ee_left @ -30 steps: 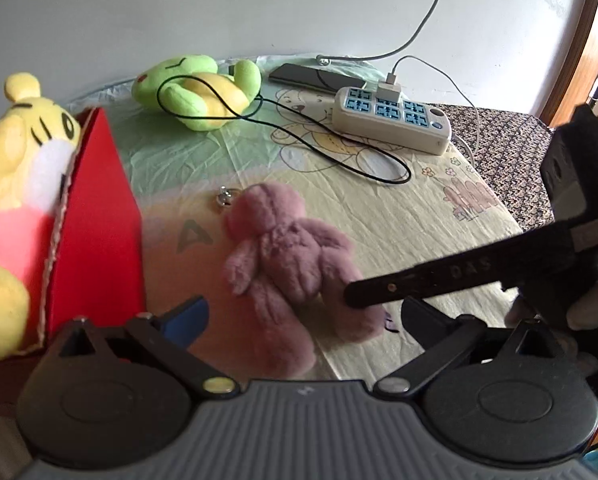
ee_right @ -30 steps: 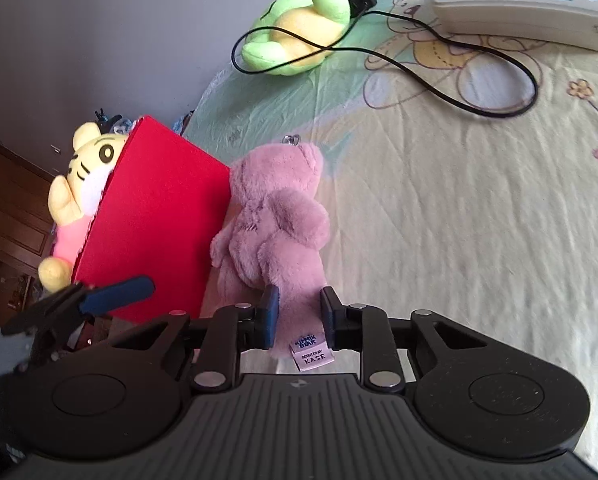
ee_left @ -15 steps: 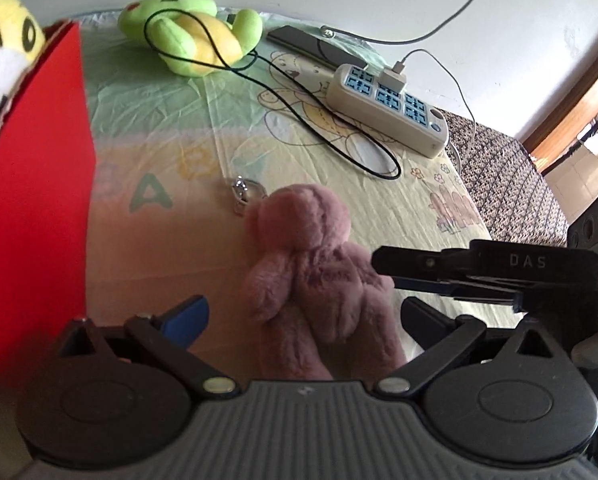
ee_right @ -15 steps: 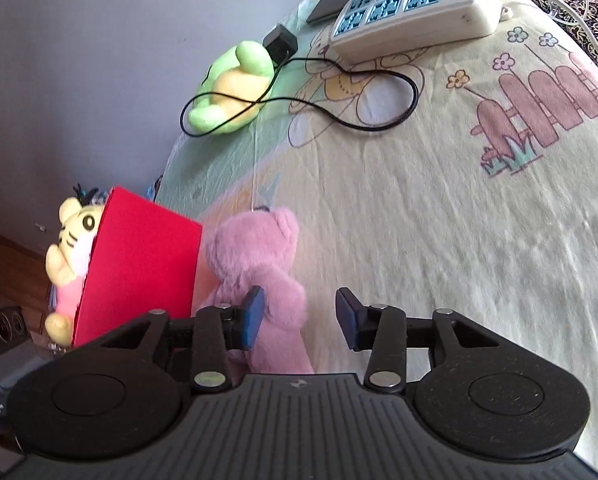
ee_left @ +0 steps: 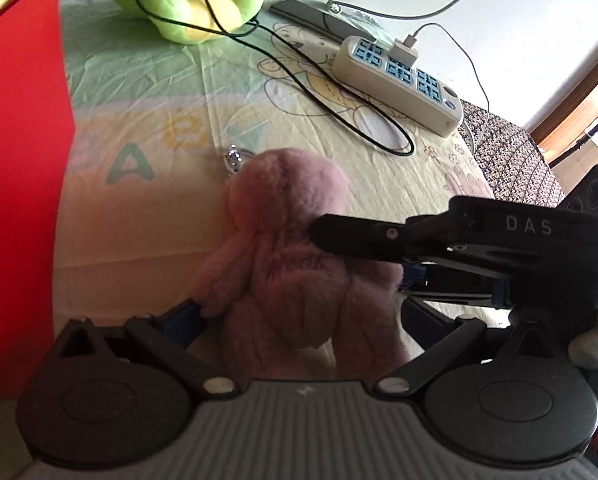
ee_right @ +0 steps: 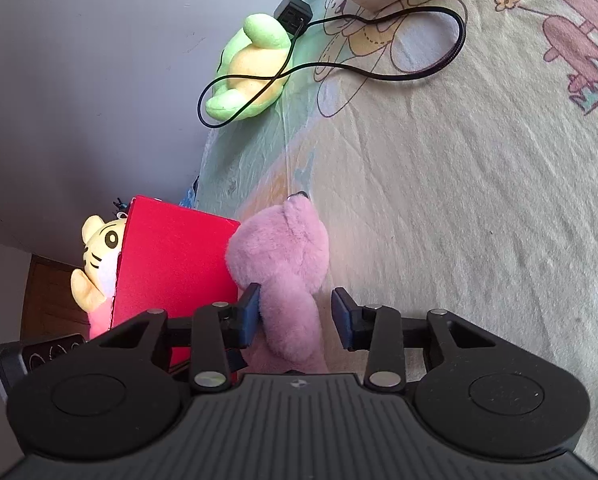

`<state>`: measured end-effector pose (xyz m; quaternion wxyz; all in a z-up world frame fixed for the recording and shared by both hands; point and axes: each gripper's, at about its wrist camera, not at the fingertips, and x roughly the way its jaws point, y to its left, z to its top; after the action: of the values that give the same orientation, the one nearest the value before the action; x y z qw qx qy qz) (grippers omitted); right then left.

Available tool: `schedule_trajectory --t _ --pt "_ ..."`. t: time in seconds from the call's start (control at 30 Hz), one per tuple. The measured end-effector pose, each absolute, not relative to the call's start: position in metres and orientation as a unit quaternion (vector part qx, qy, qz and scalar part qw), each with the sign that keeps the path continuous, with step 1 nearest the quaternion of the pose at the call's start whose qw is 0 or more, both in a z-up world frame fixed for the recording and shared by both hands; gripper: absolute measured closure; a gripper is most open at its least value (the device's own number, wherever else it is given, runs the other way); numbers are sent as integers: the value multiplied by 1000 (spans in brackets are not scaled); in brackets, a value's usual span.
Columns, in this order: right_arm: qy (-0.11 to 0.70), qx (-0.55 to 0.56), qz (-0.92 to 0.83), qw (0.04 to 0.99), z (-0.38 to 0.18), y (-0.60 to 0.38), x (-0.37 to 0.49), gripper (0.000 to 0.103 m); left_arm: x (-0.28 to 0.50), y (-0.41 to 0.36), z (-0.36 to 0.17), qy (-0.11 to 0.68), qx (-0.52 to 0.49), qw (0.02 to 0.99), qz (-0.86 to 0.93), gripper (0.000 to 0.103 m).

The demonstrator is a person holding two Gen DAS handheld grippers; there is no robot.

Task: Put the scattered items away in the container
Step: 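Close the right gripper on the pink teddy bear's body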

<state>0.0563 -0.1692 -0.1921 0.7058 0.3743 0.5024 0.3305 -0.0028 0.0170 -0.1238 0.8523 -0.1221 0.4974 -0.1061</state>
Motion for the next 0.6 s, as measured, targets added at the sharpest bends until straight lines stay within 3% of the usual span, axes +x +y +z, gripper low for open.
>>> schedule_trajectory --t 0.6 --pt "505 374 309 714 -189 -169 50 62 -1 -21 -130 522 25 849 -80 1"
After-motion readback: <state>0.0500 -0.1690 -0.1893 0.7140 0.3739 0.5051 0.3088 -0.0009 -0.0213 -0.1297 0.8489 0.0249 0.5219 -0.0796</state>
